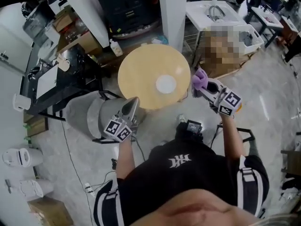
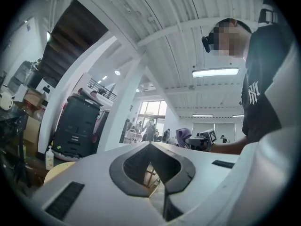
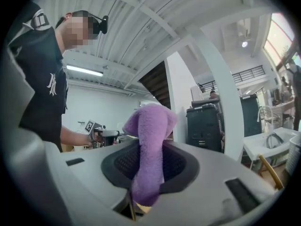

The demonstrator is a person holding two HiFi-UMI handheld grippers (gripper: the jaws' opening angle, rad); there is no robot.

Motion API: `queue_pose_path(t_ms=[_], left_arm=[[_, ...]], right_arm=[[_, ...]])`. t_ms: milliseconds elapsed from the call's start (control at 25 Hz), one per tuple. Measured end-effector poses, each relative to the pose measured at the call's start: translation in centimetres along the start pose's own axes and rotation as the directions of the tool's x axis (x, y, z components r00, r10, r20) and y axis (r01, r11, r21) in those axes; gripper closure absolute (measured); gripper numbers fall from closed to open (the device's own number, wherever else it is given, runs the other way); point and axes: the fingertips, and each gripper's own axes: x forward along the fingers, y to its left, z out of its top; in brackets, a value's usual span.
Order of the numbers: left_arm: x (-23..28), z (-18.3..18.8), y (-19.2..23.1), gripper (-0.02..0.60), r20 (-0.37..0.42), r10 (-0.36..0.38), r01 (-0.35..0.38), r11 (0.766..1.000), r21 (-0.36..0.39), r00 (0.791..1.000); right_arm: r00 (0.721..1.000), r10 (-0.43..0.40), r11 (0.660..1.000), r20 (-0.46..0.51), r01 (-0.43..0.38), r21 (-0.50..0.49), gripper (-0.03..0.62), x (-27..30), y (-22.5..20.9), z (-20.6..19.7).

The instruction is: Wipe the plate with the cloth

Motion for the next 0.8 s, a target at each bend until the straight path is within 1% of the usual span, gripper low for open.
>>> queue_pose_path(t_ms=[80, 160, 280, 400, 520, 600, 680, 720, 800], left_arm=[[-1.5, -1.0, -0.8, 0.568, 0.005, -0.017, 0.017, 1.0, -0.004, 1.0], [-3.8, -1.6, -2.5, 0.568, -0.008, -0.017, 0.017, 1.0, -0.009, 1.0], [-5.7, -1.2, -5.7, 0.568, -0.027, -0.006, 0.006, 1.0, -0.008, 1.0], [-6.9, -0.4, -8.2, 0.568, -0.037, 0.009, -0.008, 1.0, 0.022, 0.999], [-9.2, -1.5, -10.7, 0.568, -0.059, 0.04, -0.038, 0.998, 0.047, 0.997], [-10.7, -2.4, -13.1, 0.568, -0.074, 0.069, -0.068, 0.998, 0.008, 0.995], [-11.7, -4.0, -15.7, 0.568, -0.083, 0.076, -0.081, 0.995, -0.052, 0.994], [-11.9, -5.1, -16.9, 0.568, -0.096, 0.08, -0.087, 0.993, -0.075, 0.992], [-12.5, -7.1, -18.9, 0.568, -0.145, 0.092, -0.108, 0.989, -0.102, 0.985]], right_arm=[[0.999, -0.03, 0.999, -0.021, 0.03, 0.014, 0.5, -1.2, 2.2, -1.3], [0.998, -0.015, 1.0, -0.054, 0.016, 0.018, 0.5, -2.5, 5.5, -2.0], [0.996, 0.044, 0.999, -0.082, -0.043, 0.017, 0.5, -3.9, 8.8, -1.6], [0.988, 0.117, 0.993, -0.098, -0.12, -0.016, 0.5, -4.5, 11.1, -1.1], [0.967, 0.201, 0.975, -0.154, -0.213, -0.063, 0.499, -6.4, 14.3, -2.6], [0.947, 0.269, 0.959, -0.177, -0.28, -0.042, 0.499, -8.7, 16.8, -4.2], [0.931, 0.33, 0.942, -0.152, -0.334, 0.001, 0.499, -11.3, 18.9, -5.3], [0.928, 0.357, 0.934, -0.107, -0.356, 0.034, 0.499, -12.6, 19.7, -5.5], [0.914, 0.403, 0.905, 0.034, -0.404, 0.13, 0.499, -14.9, 21.2, -5.8]])
